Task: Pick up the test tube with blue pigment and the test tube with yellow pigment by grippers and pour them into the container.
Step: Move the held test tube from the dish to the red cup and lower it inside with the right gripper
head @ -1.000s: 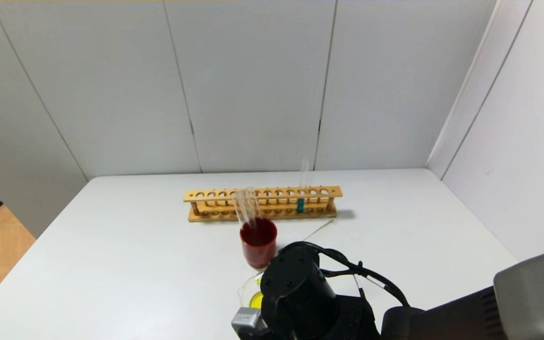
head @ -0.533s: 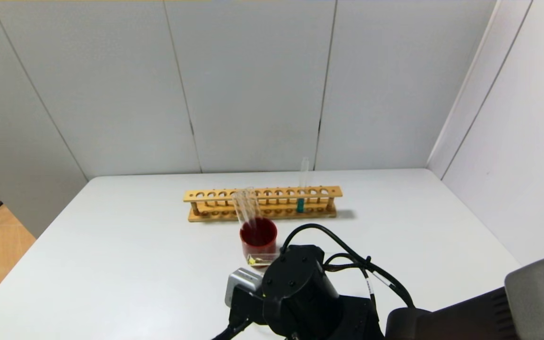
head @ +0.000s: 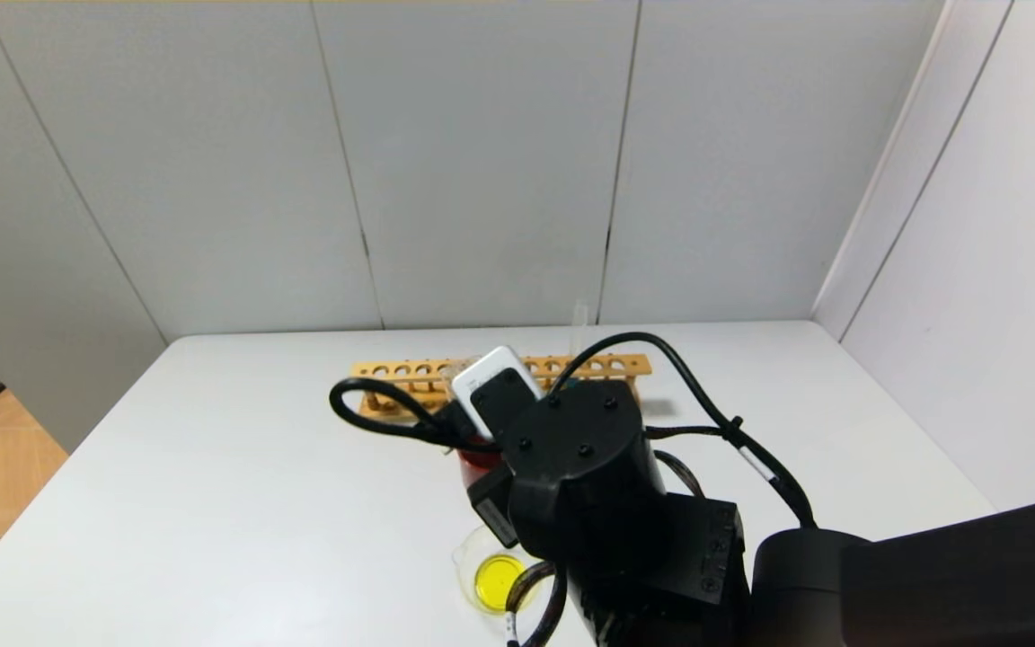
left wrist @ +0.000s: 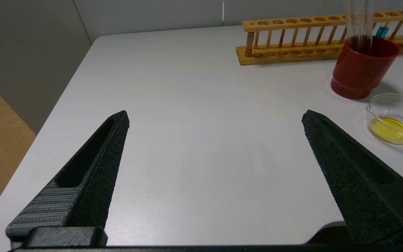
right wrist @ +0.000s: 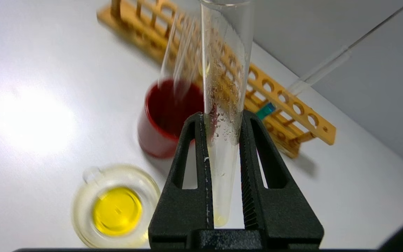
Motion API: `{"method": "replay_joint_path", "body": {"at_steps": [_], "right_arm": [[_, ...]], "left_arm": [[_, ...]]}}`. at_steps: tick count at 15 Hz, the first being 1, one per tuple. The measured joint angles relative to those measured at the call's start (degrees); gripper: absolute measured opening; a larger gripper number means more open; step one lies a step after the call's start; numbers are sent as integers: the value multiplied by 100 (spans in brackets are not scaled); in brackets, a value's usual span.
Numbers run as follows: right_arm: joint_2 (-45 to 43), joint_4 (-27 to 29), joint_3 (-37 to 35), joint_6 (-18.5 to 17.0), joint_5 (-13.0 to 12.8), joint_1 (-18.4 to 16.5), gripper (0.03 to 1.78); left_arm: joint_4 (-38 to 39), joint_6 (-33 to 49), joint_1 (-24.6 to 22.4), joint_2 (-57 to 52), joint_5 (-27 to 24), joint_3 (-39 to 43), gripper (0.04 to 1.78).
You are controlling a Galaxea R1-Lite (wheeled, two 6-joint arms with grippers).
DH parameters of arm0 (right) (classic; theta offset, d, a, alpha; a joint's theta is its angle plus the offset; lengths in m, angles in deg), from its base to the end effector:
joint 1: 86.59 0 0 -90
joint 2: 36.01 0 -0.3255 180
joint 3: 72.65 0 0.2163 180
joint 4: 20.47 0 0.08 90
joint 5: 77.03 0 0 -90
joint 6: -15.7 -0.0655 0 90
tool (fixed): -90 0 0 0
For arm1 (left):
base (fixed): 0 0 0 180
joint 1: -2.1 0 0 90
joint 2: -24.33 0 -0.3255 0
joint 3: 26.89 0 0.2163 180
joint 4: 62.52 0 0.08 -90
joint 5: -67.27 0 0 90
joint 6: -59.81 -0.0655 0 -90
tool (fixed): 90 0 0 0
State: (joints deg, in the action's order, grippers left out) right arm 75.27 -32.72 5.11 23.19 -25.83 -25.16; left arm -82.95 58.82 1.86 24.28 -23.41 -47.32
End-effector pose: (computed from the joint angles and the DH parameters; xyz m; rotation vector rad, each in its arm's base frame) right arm 0.2372 0.3497 0.1363 -0.4151 0.2144 0.4068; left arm 0.0226 -0.0007 0.0755 0.0173 -0.0009 -0.0077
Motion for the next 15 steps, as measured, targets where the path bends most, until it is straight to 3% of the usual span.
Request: {"method": "replay_joint_path", "body": {"at_steps": [3, 5, 9, 15], "right_arm": [[-50, -39, 336, -797, 27, -40, 32], [-20, -435, 438, -1236, 79, -116, 32], [234, -1629, 367, -1313, 201, -352, 32], [761, -1798, 239, -1680, 408, -517, 32]], "left_arm": [[-2, -2, 0, 0, -2, 0, 175], [-5, -5, 0, 0, 0, 0, 175], [-5, -2, 0, 0, 0, 0, 175], [-2, -2, 0, 0, 0, 0, 175]]}}
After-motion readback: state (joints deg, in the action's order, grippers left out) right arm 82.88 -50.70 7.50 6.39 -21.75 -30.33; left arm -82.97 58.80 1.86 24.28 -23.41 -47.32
